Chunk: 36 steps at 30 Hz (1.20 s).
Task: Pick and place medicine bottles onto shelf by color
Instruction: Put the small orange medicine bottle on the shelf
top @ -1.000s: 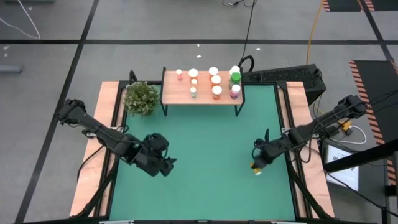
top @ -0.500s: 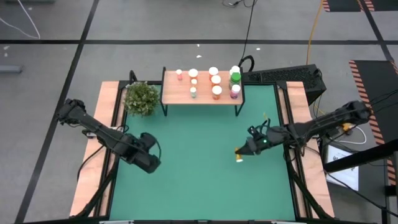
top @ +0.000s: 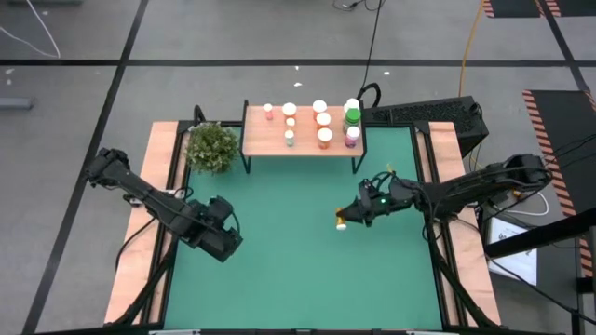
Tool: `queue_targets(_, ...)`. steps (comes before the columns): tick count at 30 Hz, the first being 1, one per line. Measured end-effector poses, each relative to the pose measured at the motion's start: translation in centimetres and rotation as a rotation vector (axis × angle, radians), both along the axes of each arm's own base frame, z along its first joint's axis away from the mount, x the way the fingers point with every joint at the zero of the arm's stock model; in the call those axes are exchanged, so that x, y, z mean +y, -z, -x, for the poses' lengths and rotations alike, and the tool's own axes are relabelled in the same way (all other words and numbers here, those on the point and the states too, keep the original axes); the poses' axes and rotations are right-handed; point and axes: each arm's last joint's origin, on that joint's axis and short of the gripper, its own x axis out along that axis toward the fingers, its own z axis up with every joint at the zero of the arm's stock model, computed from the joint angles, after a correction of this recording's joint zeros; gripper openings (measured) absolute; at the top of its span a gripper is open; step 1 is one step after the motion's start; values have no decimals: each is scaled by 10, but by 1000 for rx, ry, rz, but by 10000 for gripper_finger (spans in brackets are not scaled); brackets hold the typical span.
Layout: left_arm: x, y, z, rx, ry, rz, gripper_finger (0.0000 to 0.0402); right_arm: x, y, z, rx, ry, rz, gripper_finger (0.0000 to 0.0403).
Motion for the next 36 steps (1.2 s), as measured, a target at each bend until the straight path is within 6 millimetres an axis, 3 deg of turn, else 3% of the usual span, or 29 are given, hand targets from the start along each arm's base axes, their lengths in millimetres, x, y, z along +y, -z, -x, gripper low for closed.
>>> queue_targets(5, -1, -4, -18, -235, 65, -134, 340, -2, 6, -11, -30, 24, -67, 91)
queue_targets(9, 1, -9, -35, -332, 278, -282, 339, -4, 10, -17, -40, 52, -178, 91)
queue_targets(12, 4, -13, -46, -332, 471, -336, 339, -11, 9, -22, -92, 130, -279, 91)
queue_targets(15, 13, -15, -56, -333, 559, -375, 339, -20, 9, -25, -127, 195, -324, 91)
queue_targets(23, 50, -16, -68, -262, 547, -433, 339, -35, 22, -28, -67, 282, -378, 91)
queue_targets(36, 87, -14, -73, -114, 663, -487, 340, -39, 48, -34, 44, 403, -534, 92)
